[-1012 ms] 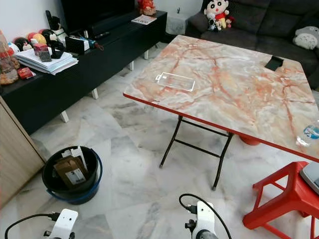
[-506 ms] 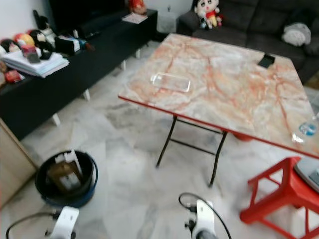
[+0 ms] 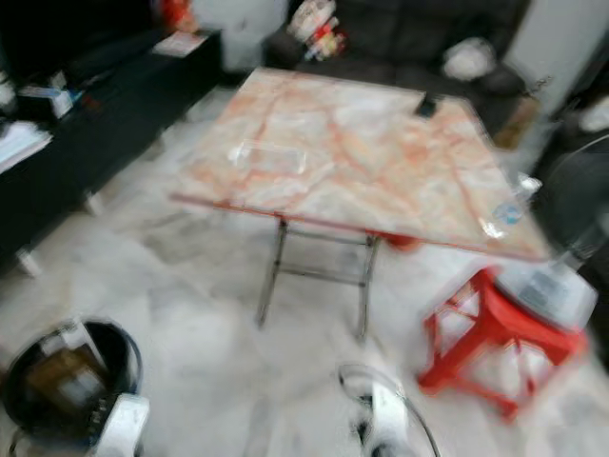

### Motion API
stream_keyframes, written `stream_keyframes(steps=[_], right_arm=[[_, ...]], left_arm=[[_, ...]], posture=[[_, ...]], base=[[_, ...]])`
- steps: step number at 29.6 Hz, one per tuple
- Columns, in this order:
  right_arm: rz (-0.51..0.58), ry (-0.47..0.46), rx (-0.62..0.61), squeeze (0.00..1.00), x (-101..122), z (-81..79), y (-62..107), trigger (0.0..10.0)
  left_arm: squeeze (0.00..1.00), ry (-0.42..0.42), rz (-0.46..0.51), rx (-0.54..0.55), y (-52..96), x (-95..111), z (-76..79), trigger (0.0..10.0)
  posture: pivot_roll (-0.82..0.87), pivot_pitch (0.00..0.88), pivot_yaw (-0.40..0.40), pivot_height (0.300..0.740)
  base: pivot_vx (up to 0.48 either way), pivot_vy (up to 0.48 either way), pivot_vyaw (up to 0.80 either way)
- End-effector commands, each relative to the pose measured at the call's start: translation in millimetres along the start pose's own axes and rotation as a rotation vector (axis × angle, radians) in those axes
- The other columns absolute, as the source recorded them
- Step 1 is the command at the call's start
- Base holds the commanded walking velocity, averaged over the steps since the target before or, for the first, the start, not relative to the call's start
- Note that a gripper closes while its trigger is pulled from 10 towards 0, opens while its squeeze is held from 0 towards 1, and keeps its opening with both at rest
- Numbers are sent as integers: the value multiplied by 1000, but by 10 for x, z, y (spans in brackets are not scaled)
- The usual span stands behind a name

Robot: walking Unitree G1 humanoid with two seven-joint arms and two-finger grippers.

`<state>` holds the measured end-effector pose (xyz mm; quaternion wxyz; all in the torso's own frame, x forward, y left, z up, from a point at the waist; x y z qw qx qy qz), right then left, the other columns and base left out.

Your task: Picking trash to rubbish bin

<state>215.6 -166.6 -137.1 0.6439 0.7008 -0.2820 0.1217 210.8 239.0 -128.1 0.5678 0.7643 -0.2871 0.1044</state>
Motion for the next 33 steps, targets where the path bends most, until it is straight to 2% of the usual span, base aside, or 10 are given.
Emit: stream_keyframes(steps=[1,10,14,15,18,21,22,27,28,33], right_arm=[[10,-3,-21,0,53,89,3,10000],[9,-1,-14,0,56,59,-1,10000],[68,35,14,0,236,-9,-13,10000],[113,85,38,0,394,-67,-18,10000],[170,133,65,0,587,-141,-14,10000],[226,149,82,0,760,-189,-2,10000],[303,167,107,0,1001,-276,28,10000],[469,202,188,0,1482,-551,142,10000],[565,209,247,0,1738,-744,243,10000],[768,205,349,0,2244,-1081,524,10000]], left_arm=[[0,3,9,-14,-9,70,65,10000],[0,7,11,-10,-10,78,57,10000],[0,31,91,28,-21,291,-27,10000],[0,99,160,94,-17,485,-172,10000],[0,193,247,173,11,716,-363,10000],[0,249,317,203,42,895,-466,10000],[0,288,414,224,97,1154,-570,10000],[0,306,594,219,239,1652,-652,10000],[0,290,699,213,350,1938,-659,10000],[0,268,884,246,616,2443,-734,10000]], posture=[[113,42,-79,740],[115,43,-77,740],[116,42,-77,740],[111,38,-80,740],[111,40,-81,740],[117,38,-85,740],[116,38,-85,740],[108,34,-83,740],[106,26,-79,740],[102,15,-71,740]], base=[[0,0,-775],[0,0,-777],[0,0,0],[0,0,0],[0,0,0],[0,0,0],[0,0,0],[0,0,0],[0,0,0],[0,0,0]])
Point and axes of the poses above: a point about 5 cm out from each wrist's last joint towards the gripper, its own y axis pointing back from the gripper into the wrist, its own x axis along the axis of the wrist's last joint, z = x × y, the point moved 6 cm from there along -y, pointing out of the wrist towards the gripper, and after that the axes turned 5 degrees about -y, right-handed, at the moved point
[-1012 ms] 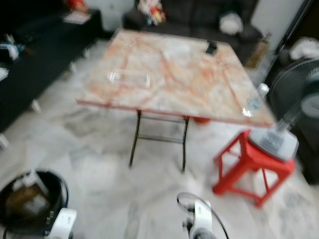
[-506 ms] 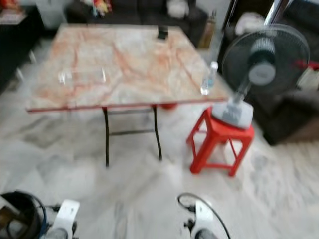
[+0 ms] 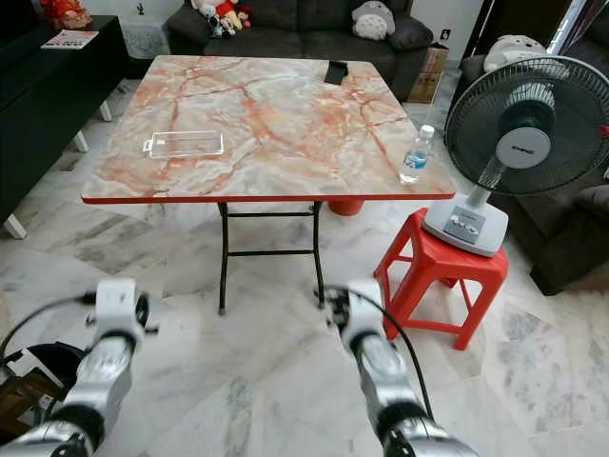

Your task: Picking trash to rubbish bin

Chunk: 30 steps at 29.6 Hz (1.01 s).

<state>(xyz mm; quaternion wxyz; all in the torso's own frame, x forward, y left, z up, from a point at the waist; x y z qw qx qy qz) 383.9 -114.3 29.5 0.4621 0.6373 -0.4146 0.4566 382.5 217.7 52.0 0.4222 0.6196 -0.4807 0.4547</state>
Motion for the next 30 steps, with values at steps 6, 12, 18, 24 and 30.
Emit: stream_keyframes(steps=[6,12,18,24,30], right_arm=[[204,-17,17,0,610,-99,-148,10000],[250,-16,19,0,778,-130,-186,10000],[271,-29,14,0,824,-121,-186,10000],[267,-12,48,0,801,-179,-182,10000],[267,-35,41,0,804,-172,-186,10000]], left_arm=[[0,-14,209,10,-153,605,14,10000],[0,-6,279,12,-203,825,-40,10000],[0,-7,304,1,-206,895,2,10000],[0,-3,305,-12,-202,898,56,10000],[0,-4,328,-13,-212,971,43,10000]], posture=[[94,2,-65,740],[91,0,-63,740],[100,0,-58,740],[101,0,-59,740],[105,0,-58,740]], base=[[0,0,0],[0,0,0],[0,0,140],[40,0,0],[246,0,0]])
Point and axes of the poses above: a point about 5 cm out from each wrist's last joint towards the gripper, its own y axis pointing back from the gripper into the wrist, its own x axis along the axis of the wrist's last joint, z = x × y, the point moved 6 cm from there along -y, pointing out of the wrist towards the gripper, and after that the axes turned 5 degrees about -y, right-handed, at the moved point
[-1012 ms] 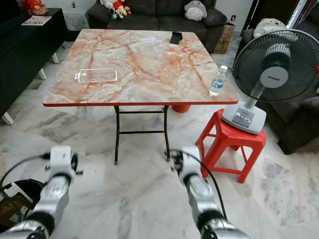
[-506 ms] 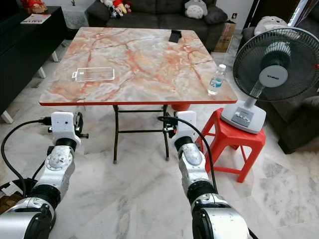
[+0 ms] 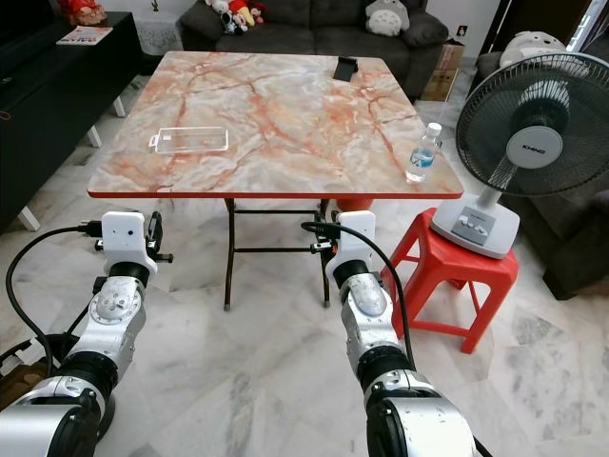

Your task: Picking trash to rubbish bin

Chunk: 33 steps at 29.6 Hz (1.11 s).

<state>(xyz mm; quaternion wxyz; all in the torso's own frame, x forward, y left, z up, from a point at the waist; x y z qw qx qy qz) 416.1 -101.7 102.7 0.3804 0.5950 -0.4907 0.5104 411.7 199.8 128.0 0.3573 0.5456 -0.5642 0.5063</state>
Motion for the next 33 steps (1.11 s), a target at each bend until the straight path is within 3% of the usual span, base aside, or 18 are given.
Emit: stream_keyframes(steps=[1,5,6,17,18,19,20,33], right_arm=[[13,-9,1,0,38,-5,-18,10000],[17,-17,2,0,63,-10,-34,10000],[19,-17,3,0,73,-13,-40,10000],[30,-13,23,0,131,-67,-80,10000],[34,-22,26,0,139,-77,-84,10000],[39,-30,31,133,149,-89,-86,10000],[44,-34,33,1000,157,-95,-88,10000],[59,-46,36,1000,204,-102,-104,10000]], left_arm=[[0,-4,54,-6,-74,161,-2,10000],[0,-1,64,-13,-89,194,14,10000],[1000,3,66,-16,-91,200,24,10000],[1000,7,73,-26,-105,230,67,10000],[800,6,73,-25,-108,234,67,10000],[0,3,73,-26,-112,238,67,10000],[0,-1,73,-28,-113,239,69,10000],[0,4,84,-37,-119,269,78,10000]], posture=[[104,0,-57,740],[108,0,-60,740],[107,0,-60,740],[107,0,-67,740],[105,0,-66,740],[103,0,-67,740],[103,0,-67,740],[111,7,-77,740]], base=[[247,0,0],[249,0,0],[262,0,0],[295,0,0],[315,0,0],[311,0,0],[300,0,0],[297,0,0]])
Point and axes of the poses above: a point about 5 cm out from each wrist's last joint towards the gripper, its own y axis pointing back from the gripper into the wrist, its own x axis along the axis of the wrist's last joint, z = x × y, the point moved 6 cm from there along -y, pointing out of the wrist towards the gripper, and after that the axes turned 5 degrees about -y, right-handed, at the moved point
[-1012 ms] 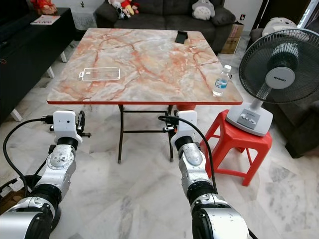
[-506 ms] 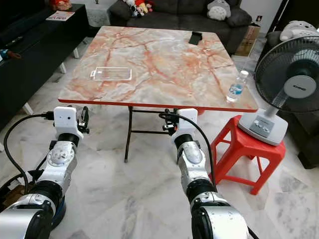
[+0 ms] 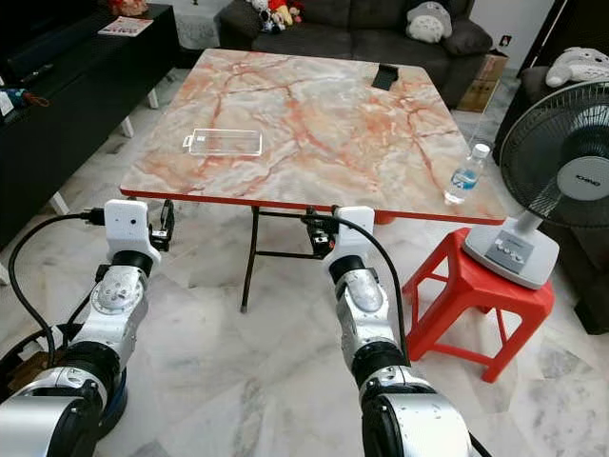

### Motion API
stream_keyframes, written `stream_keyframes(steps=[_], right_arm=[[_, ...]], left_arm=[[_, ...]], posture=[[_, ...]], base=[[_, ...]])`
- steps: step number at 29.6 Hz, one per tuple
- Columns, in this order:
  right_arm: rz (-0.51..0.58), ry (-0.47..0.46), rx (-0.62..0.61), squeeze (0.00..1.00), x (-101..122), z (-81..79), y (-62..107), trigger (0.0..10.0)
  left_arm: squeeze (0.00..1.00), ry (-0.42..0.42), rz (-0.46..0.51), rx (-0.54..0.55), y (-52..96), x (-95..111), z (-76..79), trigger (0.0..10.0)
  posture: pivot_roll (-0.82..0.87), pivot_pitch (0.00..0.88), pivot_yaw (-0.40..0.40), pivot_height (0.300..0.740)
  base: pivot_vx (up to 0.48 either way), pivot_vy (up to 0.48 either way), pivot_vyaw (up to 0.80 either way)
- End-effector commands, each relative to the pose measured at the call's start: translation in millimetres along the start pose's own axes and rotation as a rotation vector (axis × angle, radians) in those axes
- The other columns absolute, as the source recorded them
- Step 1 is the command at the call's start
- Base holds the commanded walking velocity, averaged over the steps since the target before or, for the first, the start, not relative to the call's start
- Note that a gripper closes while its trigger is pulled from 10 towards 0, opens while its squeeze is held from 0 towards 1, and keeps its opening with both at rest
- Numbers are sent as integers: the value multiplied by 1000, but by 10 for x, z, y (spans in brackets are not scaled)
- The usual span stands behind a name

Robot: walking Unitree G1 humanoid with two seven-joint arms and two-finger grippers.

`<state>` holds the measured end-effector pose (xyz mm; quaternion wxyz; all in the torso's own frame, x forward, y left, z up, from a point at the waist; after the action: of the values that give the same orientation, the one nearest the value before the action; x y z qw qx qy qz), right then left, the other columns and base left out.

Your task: Picking trash to rubbish bin

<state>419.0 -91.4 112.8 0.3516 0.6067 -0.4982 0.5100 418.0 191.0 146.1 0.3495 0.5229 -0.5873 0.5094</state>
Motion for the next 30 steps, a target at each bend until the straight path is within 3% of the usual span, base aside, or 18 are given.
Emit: stream_keyframes(steps=[1,4,5,6,30], right_arm=[[33,1,3,1000,126,2,-52,10000],[30,22,14,1000,130,-18,-60,10000],[27,35,16,792,128,-23,-61,10000],[25,60,18,0,127,-30,-62,10000],[48,36,34,0,197,-72,-96,10000]], left_arm=[[0,4,24,-10,-39,82,28,10000],[0,9,23,-16,-36,81,52,10000],[0,10,23,-18,-34,81,61,10000],[0,13,24,-25,-33,84,83,10000],[0,20,38,-38,-53,135,134,10000]], posture=[[111,7,-77,740],[112,9,-77,740],[112,9,-77,740],[112,9,-77,740],[114,26,-82,740]], base=[[296,0,0],[299,0,0],[296,0,0],[300,0,0],[367,0,-75]])
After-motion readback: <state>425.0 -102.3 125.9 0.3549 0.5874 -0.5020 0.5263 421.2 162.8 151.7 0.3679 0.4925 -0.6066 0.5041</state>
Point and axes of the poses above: a point about 5 cm out from each wrist's last joint towards the gripper, its own y axis pointing back from the gripper into the wrist, its own x axis along the axis of the wrist's last joint, z = x × y, the point moved 6 cm from there along -y, pointing out of the wrist towards the gripper, and after that the axes turned 5 degrees about -y, right-handed, at the moved point
